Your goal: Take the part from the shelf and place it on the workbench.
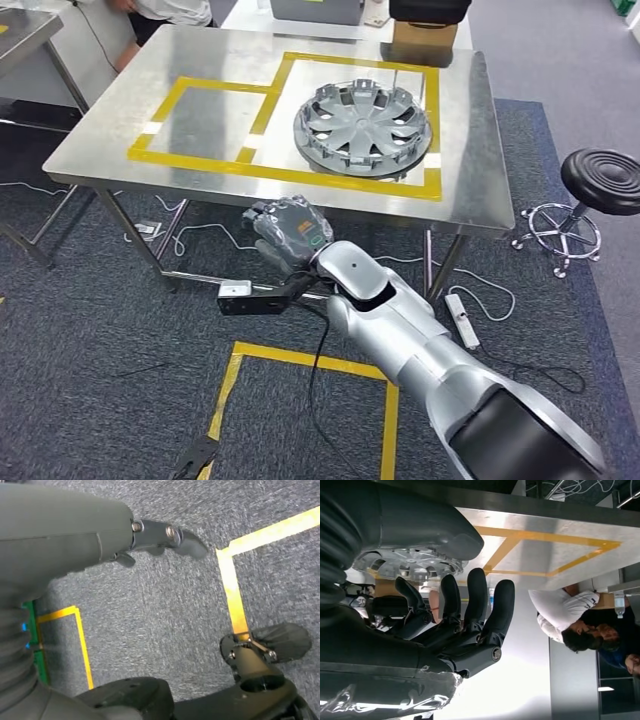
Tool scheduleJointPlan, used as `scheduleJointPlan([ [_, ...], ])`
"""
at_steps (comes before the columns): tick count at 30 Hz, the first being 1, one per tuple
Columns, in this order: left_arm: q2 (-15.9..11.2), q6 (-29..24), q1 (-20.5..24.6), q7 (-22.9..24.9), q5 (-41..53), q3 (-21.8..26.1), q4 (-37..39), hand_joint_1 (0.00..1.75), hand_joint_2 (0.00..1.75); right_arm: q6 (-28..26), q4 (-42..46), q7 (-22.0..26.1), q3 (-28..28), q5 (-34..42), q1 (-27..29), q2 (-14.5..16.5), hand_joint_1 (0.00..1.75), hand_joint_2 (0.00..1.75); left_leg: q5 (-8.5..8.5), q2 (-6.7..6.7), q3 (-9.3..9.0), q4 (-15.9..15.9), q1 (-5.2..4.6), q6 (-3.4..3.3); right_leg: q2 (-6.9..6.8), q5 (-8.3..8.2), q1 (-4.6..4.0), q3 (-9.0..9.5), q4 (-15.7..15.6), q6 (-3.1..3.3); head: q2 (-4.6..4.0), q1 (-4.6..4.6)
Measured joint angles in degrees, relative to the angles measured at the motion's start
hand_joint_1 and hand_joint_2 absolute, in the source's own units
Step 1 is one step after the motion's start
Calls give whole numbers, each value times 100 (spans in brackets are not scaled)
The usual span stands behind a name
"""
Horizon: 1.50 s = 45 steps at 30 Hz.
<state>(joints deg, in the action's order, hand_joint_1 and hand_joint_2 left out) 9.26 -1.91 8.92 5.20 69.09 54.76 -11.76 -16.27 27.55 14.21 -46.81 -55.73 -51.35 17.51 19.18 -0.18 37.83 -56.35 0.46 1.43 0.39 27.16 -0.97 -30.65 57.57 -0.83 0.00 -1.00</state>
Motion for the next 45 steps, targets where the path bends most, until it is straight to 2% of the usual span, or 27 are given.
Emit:
scheduleJointPlan([
  [2,-2,-9,-19,0,0,8,0,0,175,-54,-20,27,9,61,50,-18,175,175,174,-4,72,-83,4,64,-6,-156,27,-63,-76,68,0,3],
  [5,-9,-22,-34,-4,0,31,0,0,175,-161,-66,70,40,147,174,-76,175,175,1001,-4,310,-941,15,136,-11,-409,52,-297,-115,106,0,-41],
  [6,-13,-29,-34,-10,0,45,0,0,175,-199,-90,89,64,181,241,-110,175,175,1153,-4,361,-1275,22,158,-16,-483,53,-391,-112,101,0,-45],
  [7,-16,-39,-35,-17,0,60,0,0,175,-234,-116,112,97,221,319,-148,175,175,1159,-3,354,-1489,29,178,-24,-555,55,-484,-108,93,0,-45],
  [8,-18,-48,-39,-26,0,76,0,0,175,-269,-144,136,135,262,402,-186,175,175,1047,-3,275,-1545,41,196,-32,-624,60,-578,-101,77,0,-44],
  [10,-20,-67,-49,-46,0,102,0,0,175,-342,-190,183,219,336,566,-256,175,175,767,-1,-142,-1151,86,252,-34,-758,81,-762,-73,21,0,-44],
  [11,-13,-72,-52,-59,0,114,0,0,175,-384,-208,204,262,363,636,-291,175,175,762,-9,-435,-760,104,277,-32,-815,83,-848,-46,-17,0,-50],
  [13,4,-81,-57,-80,0,133,1,0,175,-469,-238,244,337,396,756,-355,175,175,887,-36,-801,-193,107,220,-27,-944,74,-955,-21,-89,1,-55],
  [15,6,-90,-81,-92,0,147,2,0,175,-514,-272,266,383,405,877,-417,175,175,889,-48,-803,-68,85,79,-25,-1080,76,-997,-61,-142,1,-50],
  [17,-2,-93,-109,-94,0,154,2,0,175,-517,-307,269,414,406,978,-473,175,175,779,-33,-710,-62,83,-27,-23,-950,93,-1076,28,-198,0,-31],
  [18,-3,-93,-117,-95,0,157,3,0,175,-516,-321,269,427,406,1006,-493,175,175,723,-25,-657,-56,84,-70,-23,-735,99,-1149,239,-224,0,-16],
  [20,-4,-93,-120,-96,0,168,3,0,175,-514,-341,268,444,406,1026,-516,175,175,627,-19,-557,-59,60,-123,-23,-159,101,-1336,1026,-263,0,15],
  [21,-4,-93,-120,-96,0,177,4,0,175,-514,-350,268,445,406,1033,-521,175,175,581,-16,-504,-60,44,-134,-23,41,98,-1405,1415,-265,0,18],
  [22,-6,-93,-120,-96,0,186,4,0,175,-512,-358,267,446,407,1040,-526,175,175,533,-12,-444,-62,25,-145,-23,134,91,-1407,1663,-250,0,19],
  [23,-8,-93,-120,-96,0,195,4,0,175,-510,-366,262,448,410,1047,-531,175,175,486,-10,-383,-65,4,-153,-22,116,81,-1315,1704,-220,0,20],
  [25,-11,-100,-120,-101,0,205,3,0,175,-516,-375,249,472,439,1052,-542,175,175,413,-14,-286,-69,-37,-164,-12,-90,36,-834,1157,-102,0,20],
  [27,-3,-134,-123,-132,0,216,3,0,175,-563,-376,263,533,503,1075,-559,175,175,357,-13,-231,-63,-53,-146,-5,-122,-19,-283,383,44,0,8],
  [29,8,-173,-125,-189,0,231,4,0,175,-676,-381,312,638,598,1165,-610,175,175,298,-9,-208,-46,-23,-87,-6,-54,-68,-55,7,105,0,0],
  [32,7,-205,-151,-244,0,260,4,0,175,-822,-396,356,868,843,1389,-723,175,175,309,-11,-176,-64,-5,10,-17,-172,-51,-42,-139,101,0,-2],
  [34,-2,-229,-177,-268,0,297,4,0,175,-784,-416,377,1125,1214,1557,-817,175,175,654,-11,-21,-447,-8,60,-31,-271,4,-59,-216,97,0,-37],
  [36,-7,-243,-195,-278,-2,349,4,0,175,-580,-473,358,1522,1789,1781,-970,175,175,1103,-11,237,-1177,1,113,-59,-327,18,-122,-221,97,0,-72],
  [37,-10,-243,-205,-275,-17,374,4,0,175,-421,-527,307,1780,2142,1929,-1067,175,175,1208,-10,317,-1463,10,135,-82,-349,24,-154,-217,86,0,-75],
  [38,-14,-238,-217,-266,-32,398,4,0,175,-243,-599,216,2080,2523,2096,-1173,175,175,1203,-8,309,-1576,18,155,-106,-370,31,-186,-209,70,0,-75],
  [39,-17,-230,-233,-249,-47,419,4,0,175,-73,-680,95,2393,2889,2275,-1271,175,175,1098,-7,191,-1472,29,173,-124,-385,44,-218,-194,51,0,-75],
  [42,-29,-208,-281,-210,-61,474,4,0,175,406,-927,-366,3352,3784,2879,-1517,175,175,761,-25,-508,-454,82,233,-140,-390,73,-317,-90,-39,0,-96],
  [43,-31,-205,-290,-210,-61,492,4,0,175,537,-1001,-512,3661,4030,3106,-1575,175,175,752,-45,-650,-224,94,214,-140,-380,62,-346,-42,-72,0,-104],
  [45,-30,-204,-300,-210,-61,530,4,0,175,711,-1134,-762,4250,4492,3591,-1638,175,175,798,-82,-700,-128,91,90,-140,-372,38,-390,28,-113,0,-108],
])
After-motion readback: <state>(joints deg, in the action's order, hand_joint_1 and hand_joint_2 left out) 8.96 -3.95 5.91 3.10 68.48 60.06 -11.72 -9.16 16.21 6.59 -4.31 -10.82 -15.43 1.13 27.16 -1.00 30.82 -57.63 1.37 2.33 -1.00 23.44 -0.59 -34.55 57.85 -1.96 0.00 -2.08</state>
